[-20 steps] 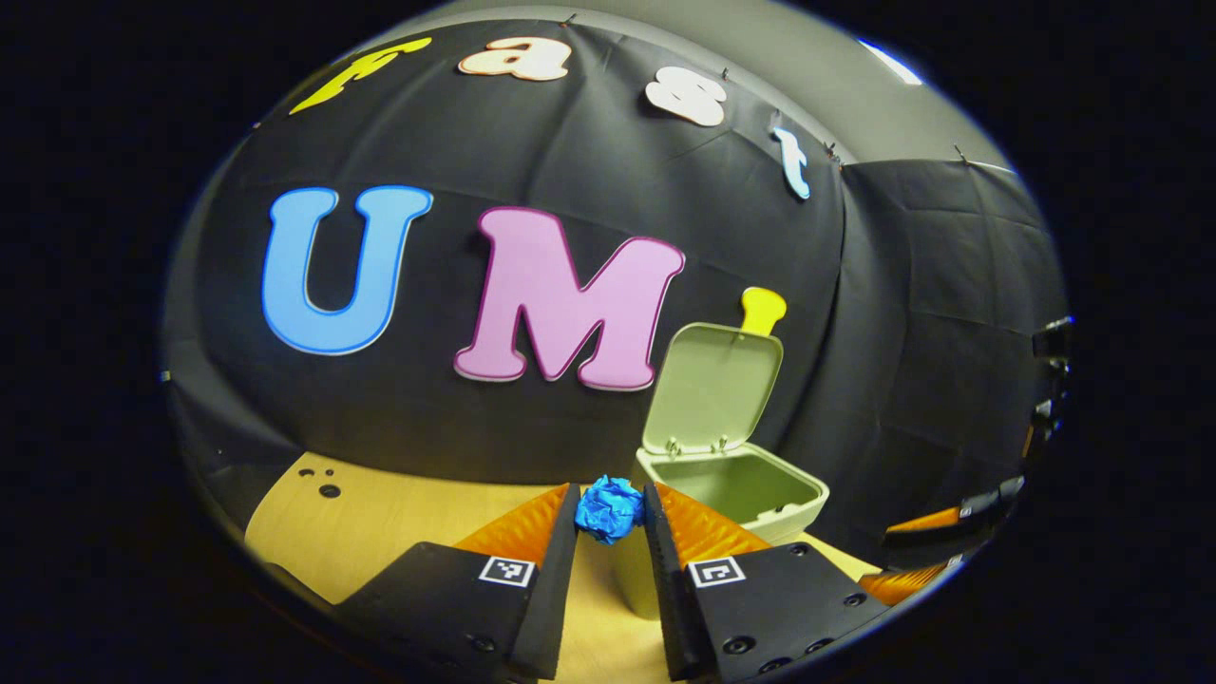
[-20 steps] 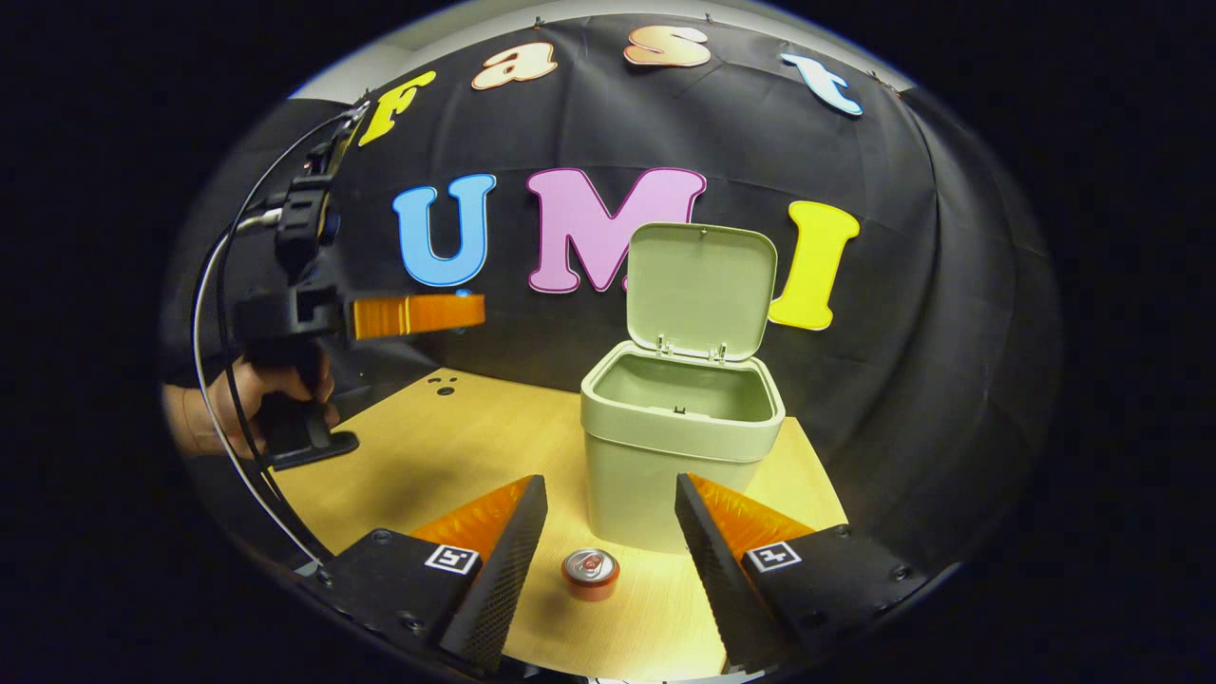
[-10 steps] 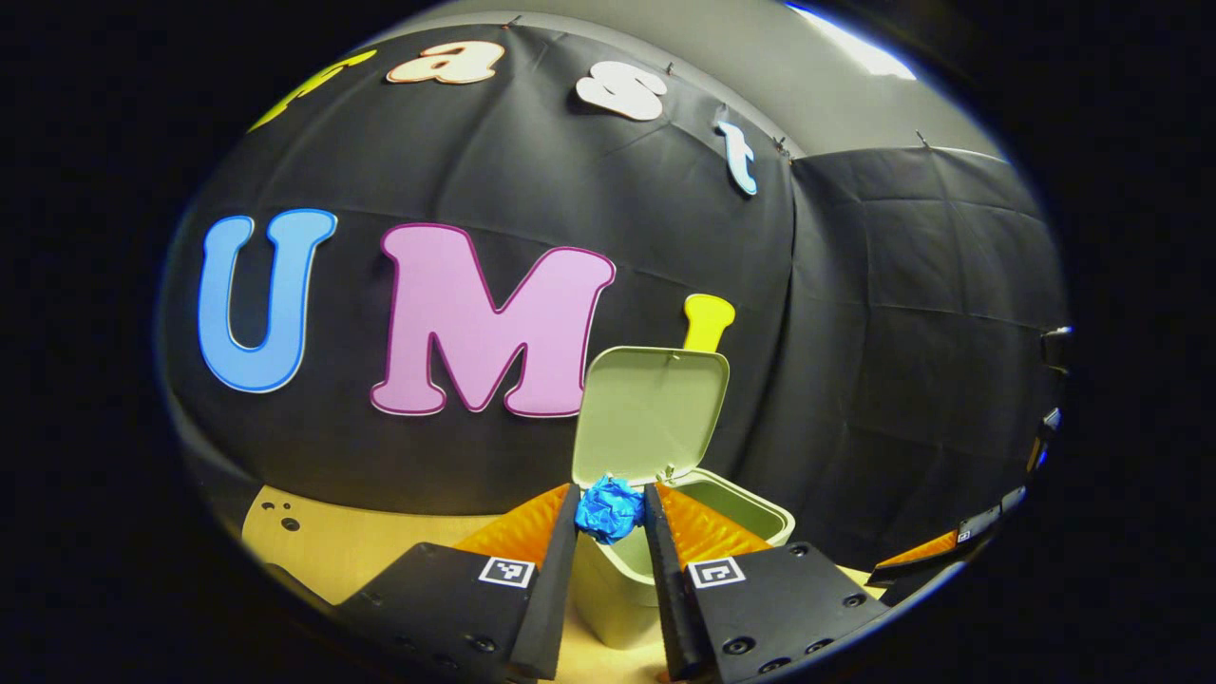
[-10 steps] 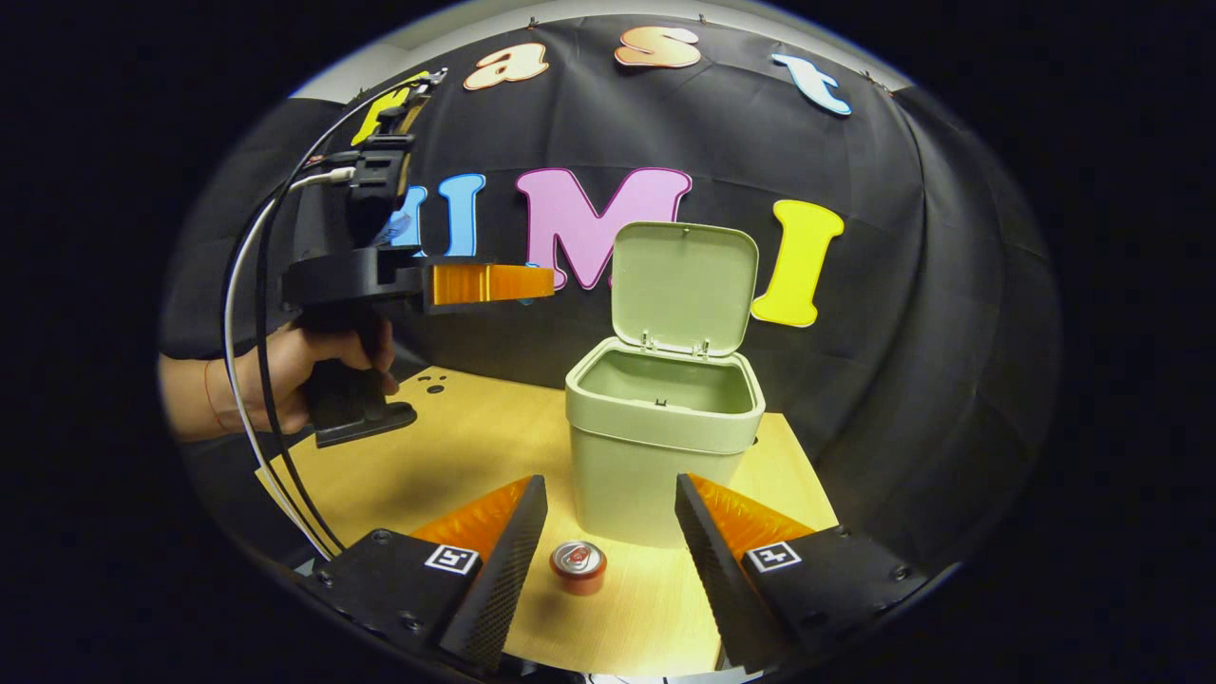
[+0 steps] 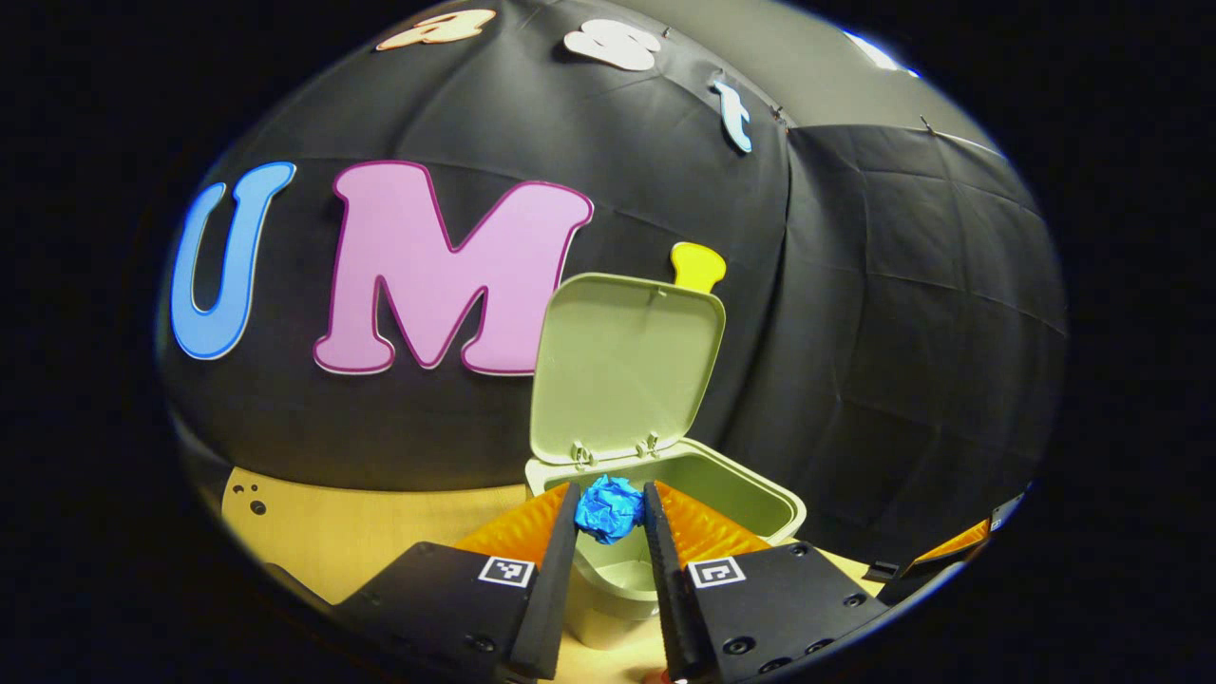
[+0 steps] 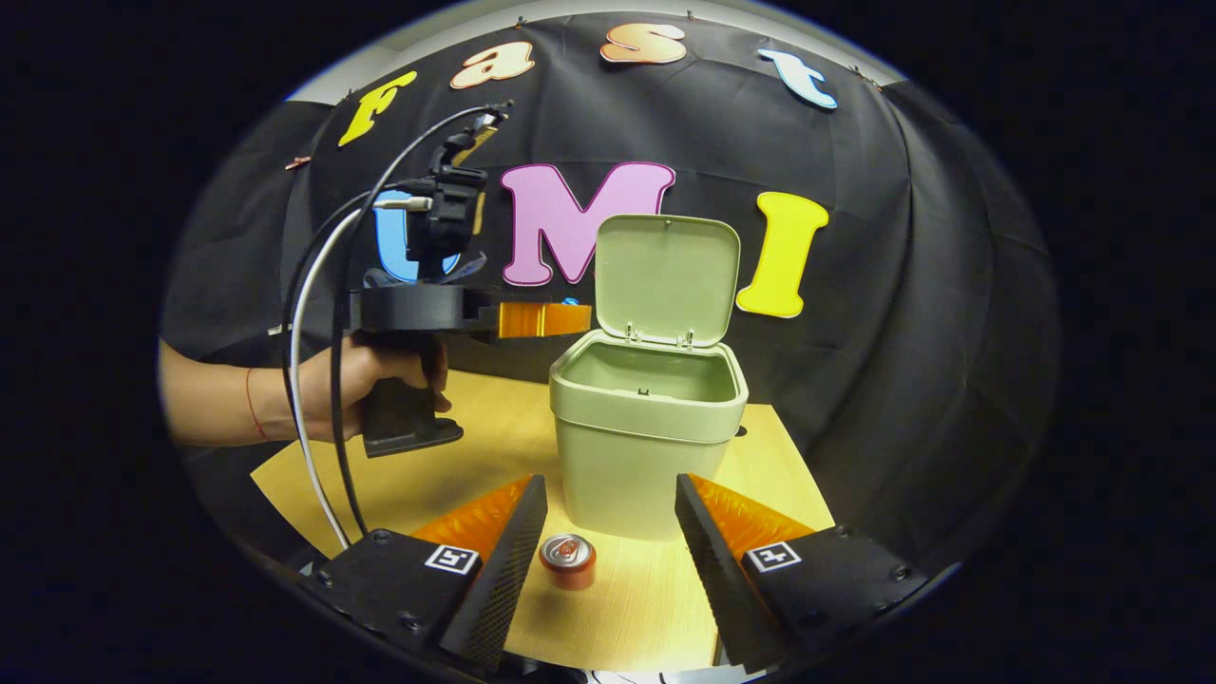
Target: Press the lid of the desktop garbage bin to open it, pick up the crumpled paper on the desktop and throw it into the bin, then pick up the pop can on the desktop and drop it into the bin, and finally close the garbage bin lid.
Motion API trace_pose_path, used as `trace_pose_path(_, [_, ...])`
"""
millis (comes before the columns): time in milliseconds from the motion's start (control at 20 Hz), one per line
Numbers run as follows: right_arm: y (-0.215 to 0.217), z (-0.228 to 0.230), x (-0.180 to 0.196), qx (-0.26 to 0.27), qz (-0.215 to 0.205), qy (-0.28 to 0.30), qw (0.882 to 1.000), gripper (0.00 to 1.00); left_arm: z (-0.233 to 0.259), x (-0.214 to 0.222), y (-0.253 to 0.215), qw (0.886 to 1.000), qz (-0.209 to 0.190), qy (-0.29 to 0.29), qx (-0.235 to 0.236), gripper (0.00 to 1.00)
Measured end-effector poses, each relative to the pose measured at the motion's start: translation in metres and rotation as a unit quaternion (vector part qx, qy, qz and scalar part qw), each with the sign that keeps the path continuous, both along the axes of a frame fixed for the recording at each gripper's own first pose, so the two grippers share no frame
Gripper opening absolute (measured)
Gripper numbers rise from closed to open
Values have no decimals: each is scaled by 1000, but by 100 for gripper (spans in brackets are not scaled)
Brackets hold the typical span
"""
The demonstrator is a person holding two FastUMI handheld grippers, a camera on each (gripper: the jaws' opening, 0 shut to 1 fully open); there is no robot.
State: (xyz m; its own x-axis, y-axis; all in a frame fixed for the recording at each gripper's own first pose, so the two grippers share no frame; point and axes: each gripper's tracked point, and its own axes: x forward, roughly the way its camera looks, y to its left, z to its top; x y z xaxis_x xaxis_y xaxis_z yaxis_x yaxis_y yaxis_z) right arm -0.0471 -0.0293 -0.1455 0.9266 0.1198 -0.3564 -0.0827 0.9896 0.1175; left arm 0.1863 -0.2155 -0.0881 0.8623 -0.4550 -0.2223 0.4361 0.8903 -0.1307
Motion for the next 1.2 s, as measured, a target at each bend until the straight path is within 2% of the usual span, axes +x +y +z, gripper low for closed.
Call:
trace_pose_path(350, [-1,-4,-3,2,-4,5,1000,87,-39,6,-18,999,-14,37,35,45])
trace_pose_path(600, [-2,-8,-2,3,-5,10,1000,87,-37,2,-18,998,-23,24,49,53])
trace_pose_path(650, [-2,-9,-1,4,-6,10,1000,87,-37,1,-18,998,-23,24,49,57])
trace_pose_path(800, [0,-10,1,4,-4,11,1000,87,-33,2,-14,999,-18,19,47,62])
trace_pose_path(850, [1,-11,2,4,-3,11,1000,87,-30,2,-12,999,-15,14,46,67])
trace_pose_path(1000, [3,-12,4,6,1,13,1000,87,-17,-3,-1,999,-7,-7,36,76])
trace_pose_path(1150, [7,-16,7,7,8,17,1000,87,5,-12,15,999,9,-42,32,94])
trace_pose_path(1200, [9,-18,8,8,12,21,1000,87,9,-15,24,998,20,-51,33,96])
